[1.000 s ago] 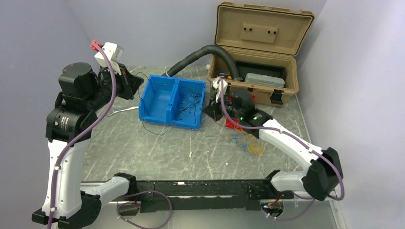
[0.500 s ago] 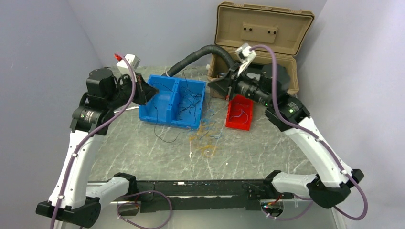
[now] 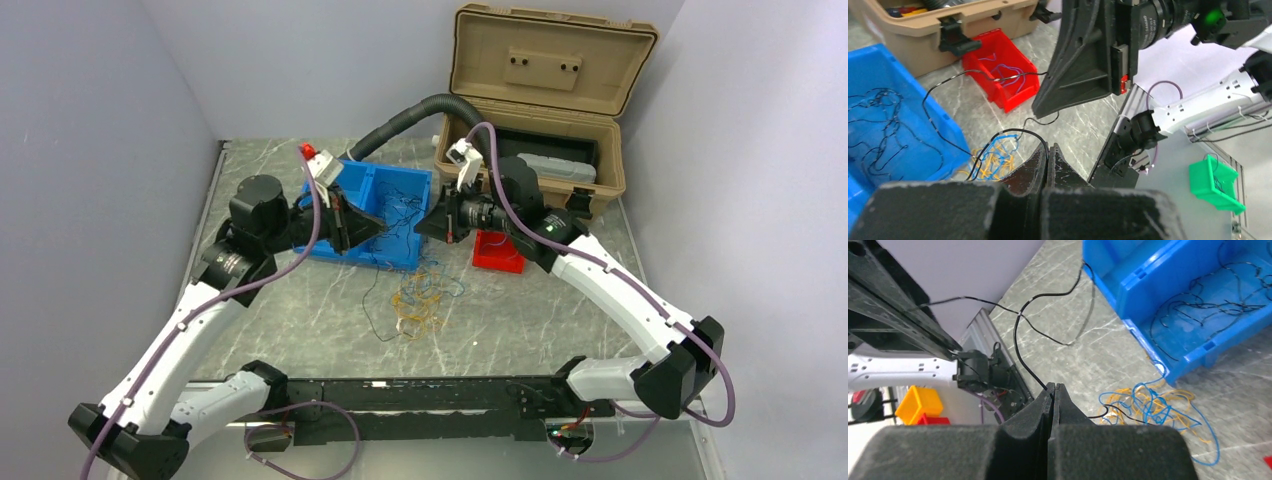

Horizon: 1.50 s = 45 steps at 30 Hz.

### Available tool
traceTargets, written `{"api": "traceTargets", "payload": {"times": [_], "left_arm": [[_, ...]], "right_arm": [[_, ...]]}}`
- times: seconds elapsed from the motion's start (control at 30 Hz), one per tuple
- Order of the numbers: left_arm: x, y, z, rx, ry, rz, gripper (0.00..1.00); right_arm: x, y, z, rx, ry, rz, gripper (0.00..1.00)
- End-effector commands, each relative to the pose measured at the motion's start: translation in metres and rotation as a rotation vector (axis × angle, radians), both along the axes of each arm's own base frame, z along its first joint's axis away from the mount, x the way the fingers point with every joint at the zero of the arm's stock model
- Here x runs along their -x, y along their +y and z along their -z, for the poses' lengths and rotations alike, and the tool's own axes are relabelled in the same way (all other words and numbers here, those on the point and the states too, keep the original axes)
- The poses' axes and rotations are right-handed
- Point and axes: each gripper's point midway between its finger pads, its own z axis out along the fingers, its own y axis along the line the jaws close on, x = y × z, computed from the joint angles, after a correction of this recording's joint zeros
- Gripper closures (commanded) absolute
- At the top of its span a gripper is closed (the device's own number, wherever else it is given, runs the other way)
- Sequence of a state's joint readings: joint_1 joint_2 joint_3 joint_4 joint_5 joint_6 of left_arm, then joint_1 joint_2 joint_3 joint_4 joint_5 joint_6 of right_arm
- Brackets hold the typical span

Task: Untangle the cables

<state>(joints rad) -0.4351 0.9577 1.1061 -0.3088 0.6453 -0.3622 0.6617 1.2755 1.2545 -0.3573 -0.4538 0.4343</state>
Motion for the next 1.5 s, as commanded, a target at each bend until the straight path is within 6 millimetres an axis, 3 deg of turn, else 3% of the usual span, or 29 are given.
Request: {"api": "traceTargets", "payload": {"times": [0.0,0.17,0.37,0.57,0.8,1.17,1.47], "left_arm": [[-0.007,-0.011,-0.009,0.009,-0.048,-0.001,0.99],[-0.018,-0.017,-0.007,0.072,0.050,-0.046,0.94],[-0.016,-0.027,-0.016,0.204,0.084,-0.009,0.65],[-0.010,-0.032,-0.020,0.266,0.118,0.036,0.54],[-0.006,-0.031,-0.021,0.287,0.131,0.041,0.52],[-0.012,-0.037,-0.014,0.294,0.167,0.054,0.46],[-0.016,-0.040,-0.018,0.306,0.149,0.061,0.72]], "right_arm": [[0.017,0.019,-0.031,-0.122,-0.071,-0.124,1.00],[0.031,0.027,-0.022,-0.093,-0.109,-0.193,1.00],[0.035,0.030,-0.017,-0.089,-0.103,-0.211,1.00],[0.031,0.028,-0.018,-0.085,-0.109,-0.181,1.00],[0.016,0.018,-0.024,-0.097,-0.122,-0.053,1.00],[0.030,0.029,-0.019,-0.107,-0.092,-0.150,1.00],[0.035,0.034,-0.005,-0.063,-0.075,-0.174,1.00]]}}
